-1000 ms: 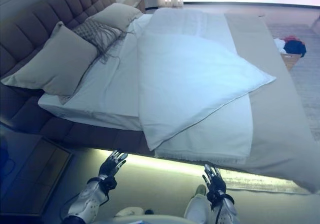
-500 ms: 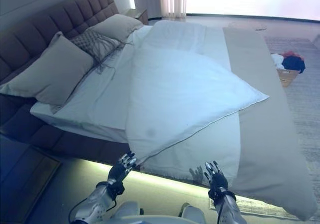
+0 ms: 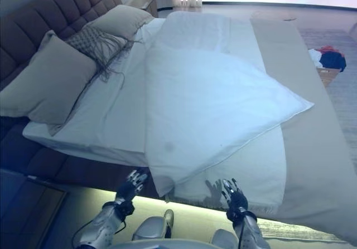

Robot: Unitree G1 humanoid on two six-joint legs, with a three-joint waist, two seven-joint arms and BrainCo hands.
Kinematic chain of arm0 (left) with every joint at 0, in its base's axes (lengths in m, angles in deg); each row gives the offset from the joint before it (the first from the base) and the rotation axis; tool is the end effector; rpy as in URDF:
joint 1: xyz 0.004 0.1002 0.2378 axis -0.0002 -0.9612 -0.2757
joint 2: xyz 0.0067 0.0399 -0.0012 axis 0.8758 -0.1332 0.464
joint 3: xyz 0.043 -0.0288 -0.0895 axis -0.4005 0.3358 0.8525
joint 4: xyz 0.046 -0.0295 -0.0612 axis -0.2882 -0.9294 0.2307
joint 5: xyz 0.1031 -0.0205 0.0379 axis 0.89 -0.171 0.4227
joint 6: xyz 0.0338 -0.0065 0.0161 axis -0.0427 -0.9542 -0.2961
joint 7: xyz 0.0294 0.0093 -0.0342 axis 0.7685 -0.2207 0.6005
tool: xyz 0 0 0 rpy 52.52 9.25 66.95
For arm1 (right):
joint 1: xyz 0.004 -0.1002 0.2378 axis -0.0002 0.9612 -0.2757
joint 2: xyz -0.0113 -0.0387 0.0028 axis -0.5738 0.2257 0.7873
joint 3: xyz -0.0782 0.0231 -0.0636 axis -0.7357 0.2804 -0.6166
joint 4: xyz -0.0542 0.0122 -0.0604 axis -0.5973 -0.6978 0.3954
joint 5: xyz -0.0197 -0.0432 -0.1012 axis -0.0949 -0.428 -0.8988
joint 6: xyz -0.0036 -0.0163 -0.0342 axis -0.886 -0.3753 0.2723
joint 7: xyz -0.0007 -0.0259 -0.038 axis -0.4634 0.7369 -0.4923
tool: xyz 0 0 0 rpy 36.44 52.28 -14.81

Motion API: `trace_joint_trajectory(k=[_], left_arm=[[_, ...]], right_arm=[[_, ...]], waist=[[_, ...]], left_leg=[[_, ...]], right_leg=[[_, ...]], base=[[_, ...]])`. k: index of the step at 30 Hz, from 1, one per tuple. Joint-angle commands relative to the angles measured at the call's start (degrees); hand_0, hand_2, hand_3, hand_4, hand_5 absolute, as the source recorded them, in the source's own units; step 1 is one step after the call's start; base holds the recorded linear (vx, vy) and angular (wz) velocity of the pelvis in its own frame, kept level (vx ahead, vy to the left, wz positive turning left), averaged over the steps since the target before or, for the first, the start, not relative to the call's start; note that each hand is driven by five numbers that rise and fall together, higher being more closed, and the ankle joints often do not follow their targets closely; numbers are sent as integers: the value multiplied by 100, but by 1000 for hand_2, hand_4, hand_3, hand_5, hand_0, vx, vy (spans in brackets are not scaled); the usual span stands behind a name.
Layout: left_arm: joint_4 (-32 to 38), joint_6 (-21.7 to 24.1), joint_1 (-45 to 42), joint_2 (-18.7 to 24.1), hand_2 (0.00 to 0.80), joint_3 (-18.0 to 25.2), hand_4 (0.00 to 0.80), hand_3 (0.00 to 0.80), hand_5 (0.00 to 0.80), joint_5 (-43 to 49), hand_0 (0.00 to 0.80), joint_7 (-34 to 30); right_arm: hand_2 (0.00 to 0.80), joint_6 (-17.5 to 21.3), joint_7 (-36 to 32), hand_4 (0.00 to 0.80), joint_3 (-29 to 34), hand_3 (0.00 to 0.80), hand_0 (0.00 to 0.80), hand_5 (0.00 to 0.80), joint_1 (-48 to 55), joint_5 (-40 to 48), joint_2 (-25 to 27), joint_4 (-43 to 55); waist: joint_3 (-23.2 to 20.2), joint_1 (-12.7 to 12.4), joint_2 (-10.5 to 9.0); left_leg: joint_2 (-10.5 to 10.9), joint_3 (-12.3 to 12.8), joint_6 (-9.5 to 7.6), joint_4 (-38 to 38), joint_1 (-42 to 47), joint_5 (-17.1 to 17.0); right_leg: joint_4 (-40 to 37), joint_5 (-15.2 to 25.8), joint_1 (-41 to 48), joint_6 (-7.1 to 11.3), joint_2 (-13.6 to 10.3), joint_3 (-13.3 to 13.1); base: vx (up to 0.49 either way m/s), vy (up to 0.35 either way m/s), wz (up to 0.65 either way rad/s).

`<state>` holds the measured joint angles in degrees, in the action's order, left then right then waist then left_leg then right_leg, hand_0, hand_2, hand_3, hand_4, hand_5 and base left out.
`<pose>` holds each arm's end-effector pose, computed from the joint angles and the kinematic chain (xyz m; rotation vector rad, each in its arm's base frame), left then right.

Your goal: Make the bed neatly

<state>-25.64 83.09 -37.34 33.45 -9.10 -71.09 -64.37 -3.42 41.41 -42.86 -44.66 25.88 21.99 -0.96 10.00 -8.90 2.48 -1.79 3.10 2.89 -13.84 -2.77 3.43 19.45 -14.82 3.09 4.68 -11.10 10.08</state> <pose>0.1401 0.2016 -0.0661 -0.3609 0.5395 0.0139 0.1229 -0.1800 -0.0809 0.6167 0.6238 -0.2093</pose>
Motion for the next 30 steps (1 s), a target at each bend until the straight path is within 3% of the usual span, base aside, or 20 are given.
trace_joint_trajectory(k=[1,2,4,7,10,12,14,16,19,26,30], left_arm=[[497,50,-242,16,0,6,0,0,0,-14,0,-112],[512,63,-207,41,0,35,0,0,0,4,0,-155],[679,61,-218,84,0,32,0,0,0,30,0,-158],[785,107,-250,228,0,-53,0,0,0,114,0,-161],[610,192,-161,327,0,-101,0,0,0,175,0,-152],[553,187,-60,310,0,-80,0,0,0,164,0,-100],[587,74,68,302,0,-19,0,0,0,76,0,69],[572,61,173,303,0,55,0,0,0,-32,0,181],[485,189,270,306,0,100,0,0,0,-54,0,122],[654,168,40,267,0,256,0,0,0,112,0,9],[490,163,29,374,0,244,0,0,0,332,0,-183]], right_arm=[[0,36,32,0,175,0,0,0,321,-112,13,449],[0,-28,26,0,218,0,0,0,357,-69,-98,476],[0,11,63,0,150,0,0,0,422,-136,-160,596],[0,277,102,0,100,0,0,0,516,-185,-295,691],[0,375,219,0,136,0,0,0,555,-232,-349,687],[0,403,218,0,131,0,0,0,545,-288,-342,616],[0,466,149,0,139,0,0,0,490,-257,-297,430],[0,463,-64,0,227,0,0,0,306,-231,-246,165],[0,412,-266,0,418,0,0,0,-45,-156,-184,-183],[0,430,-415,0,597,0,0,0,-233,-135,-217,-534],[0,308,-376,0,706,0,0,0,-210,39,-258,-677]], waist=[[-307,-53,43],[-373,-99,-31],[-449,-165,-121],[-623,-283,-197],[-721,-272,-195],[-734,-249,-201],[-694,-210,-232],[-593,-160,-314],[-472,-126,-393],[-562,-430,-495],[-534,-423,-554]], left_leg=[[-395,-414,197,932,-599,-1332],[-235,-389,50,766,-646,-1210],[-50,-325,-154,725,-658,-1106],[316,-169,-532,721,-596,-896],[519,-173,-731,665,-452,-717],[581,-170,-761,664,-311,-654],[613,-162,-724,648,-173,-593],[642,-180,-660,666,-11,-492],[627,-181,-607,662,77,-284],[496,-230,-509,726,16,-352],[512,-190,-580,534,-48,-191]], right_leg=[[289,157,623,154,-266,215],[447,383,666,316,-493,195],[634,716,623,383,-699,162],[1703,1352,486,402,-1098,13],[2552,1630,73,326,-1129,-107],[2413,1637,-180,244,-1093,-23],[1637,1586,-396,172,-919,128],[495,1821,-566,191,-720,281],[-384,1936,-763,266,-533,220],[-764,1871,-289,370,-446,354],[-473,2011,-421,427,-590,337]], base=[[467,315,6],[381,246,6],[301,236,3],[329,313,6],[291,243,16],[233,80,9],[236,-49,0],[181,-137,-15],[101,-122,-32],[98,-75,0],[151,-83,9]])
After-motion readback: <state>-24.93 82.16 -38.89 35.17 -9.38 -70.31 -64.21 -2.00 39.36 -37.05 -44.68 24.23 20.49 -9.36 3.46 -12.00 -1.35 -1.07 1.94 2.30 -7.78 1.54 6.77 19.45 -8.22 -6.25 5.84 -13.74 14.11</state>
